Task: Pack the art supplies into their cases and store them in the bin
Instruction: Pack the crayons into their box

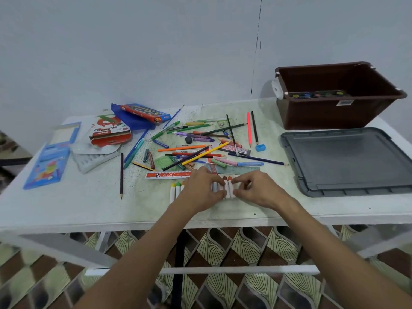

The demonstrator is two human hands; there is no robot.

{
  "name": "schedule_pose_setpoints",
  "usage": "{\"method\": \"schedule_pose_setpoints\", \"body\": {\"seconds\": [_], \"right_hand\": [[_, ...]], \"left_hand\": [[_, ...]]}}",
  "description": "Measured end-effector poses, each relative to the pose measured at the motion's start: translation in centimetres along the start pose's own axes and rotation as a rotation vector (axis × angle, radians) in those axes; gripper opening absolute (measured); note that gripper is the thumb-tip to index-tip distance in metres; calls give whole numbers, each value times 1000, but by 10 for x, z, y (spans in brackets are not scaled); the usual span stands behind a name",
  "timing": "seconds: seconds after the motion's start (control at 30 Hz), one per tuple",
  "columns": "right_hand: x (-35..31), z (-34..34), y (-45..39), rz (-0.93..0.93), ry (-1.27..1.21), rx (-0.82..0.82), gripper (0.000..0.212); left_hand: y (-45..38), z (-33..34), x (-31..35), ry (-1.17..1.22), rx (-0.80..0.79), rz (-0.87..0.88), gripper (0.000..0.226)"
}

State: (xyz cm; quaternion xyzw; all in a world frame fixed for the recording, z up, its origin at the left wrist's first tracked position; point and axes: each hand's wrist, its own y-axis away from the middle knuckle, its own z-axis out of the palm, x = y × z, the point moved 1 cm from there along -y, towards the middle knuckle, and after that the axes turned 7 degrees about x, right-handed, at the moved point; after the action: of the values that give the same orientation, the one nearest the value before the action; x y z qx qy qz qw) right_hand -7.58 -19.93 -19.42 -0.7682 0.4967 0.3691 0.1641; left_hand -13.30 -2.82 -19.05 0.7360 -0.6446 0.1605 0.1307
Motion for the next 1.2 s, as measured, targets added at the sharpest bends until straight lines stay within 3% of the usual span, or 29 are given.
{"method": "schedule_pose_setpoints", "body": {"seconds": [0.17, 0.63, 0.9, 1.2], "right_hand": [[-5, 5, 0, 5, 1, 31, 41], [1, 13, 1, -35, -32, 21, 39], [-13, 8, -11, -120, 91, 69, 37], [-74, 11, -78, -283, -13, 68, 36]], "left_hand": [[0, 3, -4, 26, -3, 30, 43], [5, 8, -16, 63, 52, 121, 37], [7, -17, -48, 158, 103, 26, 38], [35, -32, -112, 158, 140, -115, 71]]}}
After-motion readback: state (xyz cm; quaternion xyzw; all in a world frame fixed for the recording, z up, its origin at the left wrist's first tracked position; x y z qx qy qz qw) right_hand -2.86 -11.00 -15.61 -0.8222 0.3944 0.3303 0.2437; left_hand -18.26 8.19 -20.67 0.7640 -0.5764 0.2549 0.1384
